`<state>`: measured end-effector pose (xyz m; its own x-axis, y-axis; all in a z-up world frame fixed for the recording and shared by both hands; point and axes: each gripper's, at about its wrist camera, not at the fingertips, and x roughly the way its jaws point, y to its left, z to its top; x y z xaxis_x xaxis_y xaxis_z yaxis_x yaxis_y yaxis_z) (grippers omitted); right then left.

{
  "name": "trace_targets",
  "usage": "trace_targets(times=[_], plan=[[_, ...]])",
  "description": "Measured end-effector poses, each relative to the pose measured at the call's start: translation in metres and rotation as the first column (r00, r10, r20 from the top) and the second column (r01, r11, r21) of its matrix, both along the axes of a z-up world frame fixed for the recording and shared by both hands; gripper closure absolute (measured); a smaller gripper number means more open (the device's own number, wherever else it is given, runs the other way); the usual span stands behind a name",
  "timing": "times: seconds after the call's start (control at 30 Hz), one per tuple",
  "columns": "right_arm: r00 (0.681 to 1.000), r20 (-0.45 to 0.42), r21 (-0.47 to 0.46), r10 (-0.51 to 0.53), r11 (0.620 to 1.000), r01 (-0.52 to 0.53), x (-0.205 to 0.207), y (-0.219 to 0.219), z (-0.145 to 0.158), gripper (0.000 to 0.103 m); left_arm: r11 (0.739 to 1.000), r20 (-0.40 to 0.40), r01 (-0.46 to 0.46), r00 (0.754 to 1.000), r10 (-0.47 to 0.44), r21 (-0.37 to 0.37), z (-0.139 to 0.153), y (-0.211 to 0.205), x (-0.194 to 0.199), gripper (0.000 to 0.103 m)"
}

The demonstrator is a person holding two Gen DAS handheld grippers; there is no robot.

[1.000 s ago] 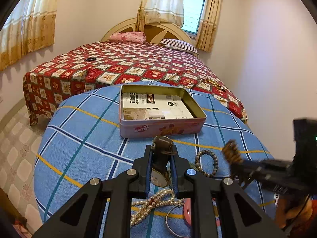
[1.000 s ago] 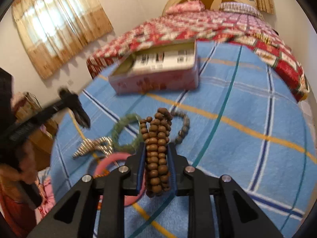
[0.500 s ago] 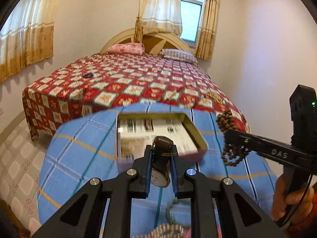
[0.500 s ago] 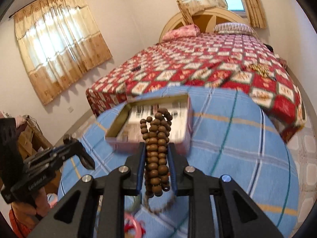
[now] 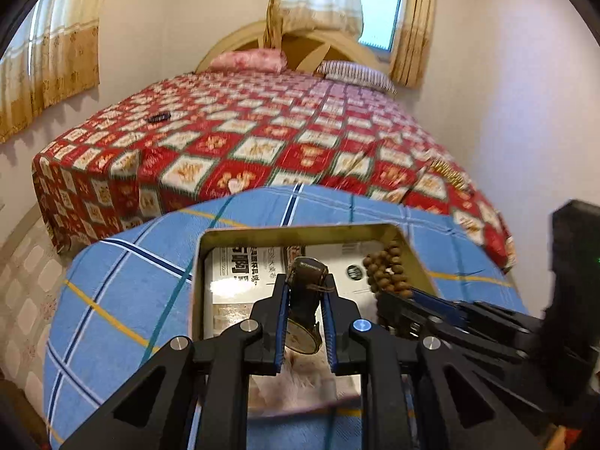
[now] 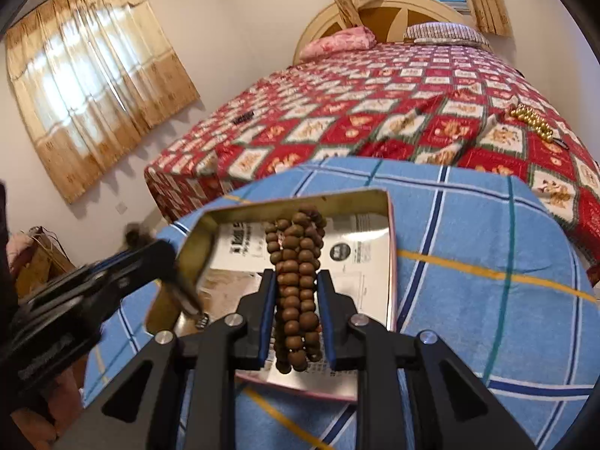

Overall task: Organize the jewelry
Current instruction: 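Carry the watch and wooden beads into the pink tin and open both grippers, then withdraw both grippers from the tin back over the remaining jewelry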

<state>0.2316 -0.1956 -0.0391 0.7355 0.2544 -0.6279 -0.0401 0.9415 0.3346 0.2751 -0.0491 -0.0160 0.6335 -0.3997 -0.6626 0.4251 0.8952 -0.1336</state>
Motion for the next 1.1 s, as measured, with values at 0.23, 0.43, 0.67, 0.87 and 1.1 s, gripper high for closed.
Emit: trace_targets(times=[0.23, 0.43, 0.67, 0.87, 1.1], plan=[[1.0, 0.0, -0.018, -0.003, 1.0, 0.003, 0.003, -0.002, -0.009, 0.077, 0.999, -0.038, -0.025, 0.999, 0.027, 0.04, -0.025, -0.013, 0.024, 0.084], [0.996, 0.073, -0.006, -0.048, 0.999, 0.049, -0.006, -0.009, 0.0, 0.048, 0.993, -0.006, -0.098, 0.995, 0.098, 0.063, -0.021, -0.009, 0.027, 0.039], [0.982, 0.121, -0.005, -0.143, 0.989, 0.145, -0.013, -0.022, 0.01, 0.043, 0.977, 0.032, -0.181, 0.983, 0.178, 0.114, -0.007, -0.001, 0.006, 0.039], [0.981, 0.113, -0.054, -0.16, 0.985, 0.167, -0.034, -0.023, 0.018, 0.038, 0.959, 0.046, -0.226, 0.974, 0.221, 0.171, -0.005, 0.008, -0.026, 0.039], [0.978, 0.121, -0.099, -0.171, 0.978, 0.183, -0.078, -0.018, 0.023, 0.03, 0.946, 0.083, -0.263, 0.964, 0.251, 0.19, 0.003, 0.017, -0.065, 0.039]])
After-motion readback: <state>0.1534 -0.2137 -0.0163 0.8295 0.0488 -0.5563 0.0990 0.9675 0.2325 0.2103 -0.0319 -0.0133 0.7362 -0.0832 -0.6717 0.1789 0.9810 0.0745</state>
